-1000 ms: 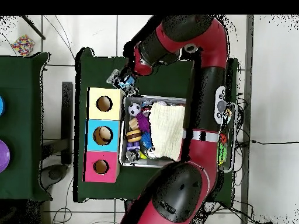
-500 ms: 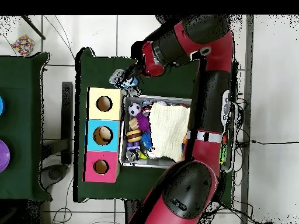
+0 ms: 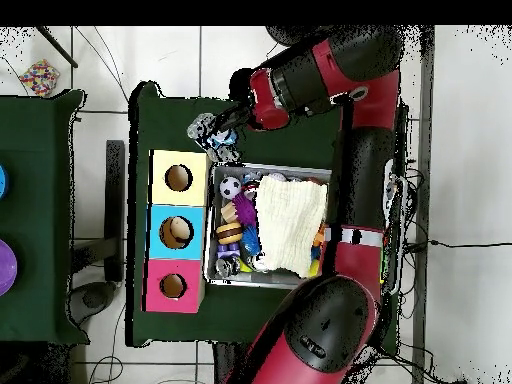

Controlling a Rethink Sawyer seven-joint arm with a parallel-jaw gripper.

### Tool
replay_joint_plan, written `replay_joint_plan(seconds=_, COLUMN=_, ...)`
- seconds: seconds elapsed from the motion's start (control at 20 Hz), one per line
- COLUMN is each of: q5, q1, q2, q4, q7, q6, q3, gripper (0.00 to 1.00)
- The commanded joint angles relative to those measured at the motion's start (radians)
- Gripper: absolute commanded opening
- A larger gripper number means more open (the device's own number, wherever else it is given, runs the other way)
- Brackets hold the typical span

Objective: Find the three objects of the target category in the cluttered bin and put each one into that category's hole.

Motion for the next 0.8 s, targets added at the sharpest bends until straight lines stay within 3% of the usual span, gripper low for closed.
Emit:
replay_joint_plan(seconds=0.05, q5=0.030, q1=-0.017, q2=-0.013, q4=0.198, q7=0.286, q6=-0.097, q3=-0.112, gripper=0.00)
replay_joint_plan(seconds=0.4, q5=0.014, q1=-0.031, q2=-0.052, q4=0.288, q7=0.245, q6=-0.159, q3=-0.171, gripper=0.00)
replay_joint_plan(seconds=0.8, q5=0.033, q1=-0.102, q2=-0.138, q4=0.532, q7=0.235, q6=-0.322, q3=-0.202, gripper=0.00)
